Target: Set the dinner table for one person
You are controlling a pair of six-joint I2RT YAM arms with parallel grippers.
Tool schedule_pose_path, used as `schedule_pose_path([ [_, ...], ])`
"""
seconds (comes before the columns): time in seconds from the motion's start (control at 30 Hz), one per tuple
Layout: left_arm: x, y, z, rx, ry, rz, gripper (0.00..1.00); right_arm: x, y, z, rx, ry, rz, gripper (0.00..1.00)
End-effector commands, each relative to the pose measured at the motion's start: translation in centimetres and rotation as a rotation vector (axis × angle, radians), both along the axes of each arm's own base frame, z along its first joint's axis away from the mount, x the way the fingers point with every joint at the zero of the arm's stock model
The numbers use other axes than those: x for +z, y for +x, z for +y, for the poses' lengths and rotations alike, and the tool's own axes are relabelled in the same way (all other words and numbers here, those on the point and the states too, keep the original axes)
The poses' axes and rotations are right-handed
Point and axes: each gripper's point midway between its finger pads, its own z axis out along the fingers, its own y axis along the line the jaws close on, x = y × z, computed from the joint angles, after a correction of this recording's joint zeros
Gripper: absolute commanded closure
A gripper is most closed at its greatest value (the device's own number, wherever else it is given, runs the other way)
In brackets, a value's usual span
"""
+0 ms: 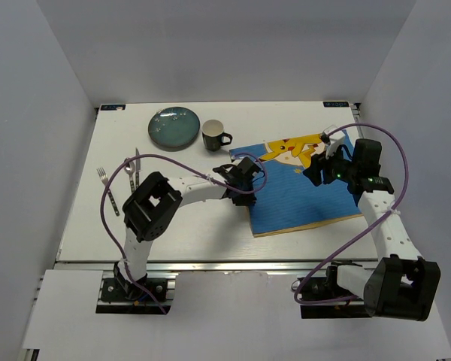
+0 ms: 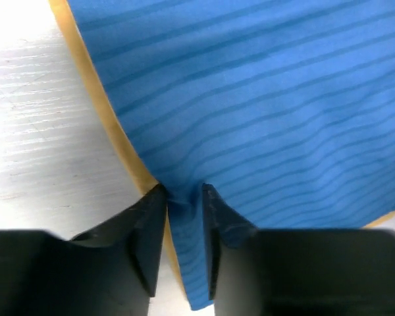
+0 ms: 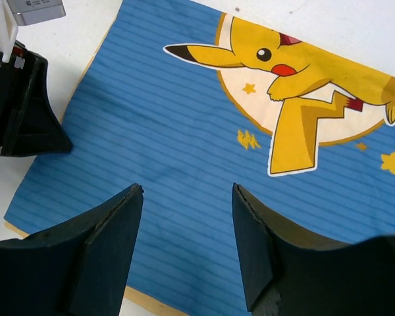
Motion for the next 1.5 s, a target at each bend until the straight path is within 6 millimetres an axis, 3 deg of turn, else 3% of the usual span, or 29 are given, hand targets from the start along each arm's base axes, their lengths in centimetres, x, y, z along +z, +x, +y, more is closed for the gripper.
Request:
schedule_pose_path([
  [0.0,-3.4,-2.8,2.6,-0.01,0.137,0.082,0.7,0.6,0.0,0.2,-0.001,0.027,-0.02,0.38],
  [0.27,-4.1,-4.4,6.0,-0.007,0.22,0.092,0.96,0.4,0.0,0.3,0.002,0.042,-0.009,0.4],
  [0.53,-4.9,-5.9,10.8,0.016,0.315,0.102,0.97,-0.2,-0.1,0.1,0.002,0.024,0.005,0.41],
  [0.7,-5.5,-7.1,15.4,0.049,0.377,0.126,0.98,-0.6,-0.3,0.1,0.004,0.019,0.019,0.41],
  [0.9,-4.7,-6.1,20.9,0.136,0.399,0.139,0.98,-1.3,-0.4,0.1,0.008,0.02,0.045,0.41],
  [1.1,-4.0,-5.4,24.1,0.173,0.437,0.145,0.98,-2.0,-0.3,-0.1,0.005,0.006,0.061,0.41],
  [1.47,-3.7,-5.8,27.6,0.231,0.483,0.165,0.98,-3.3,-0.5,-0.3,-0.001,-0.005,0.101,0.41],
])
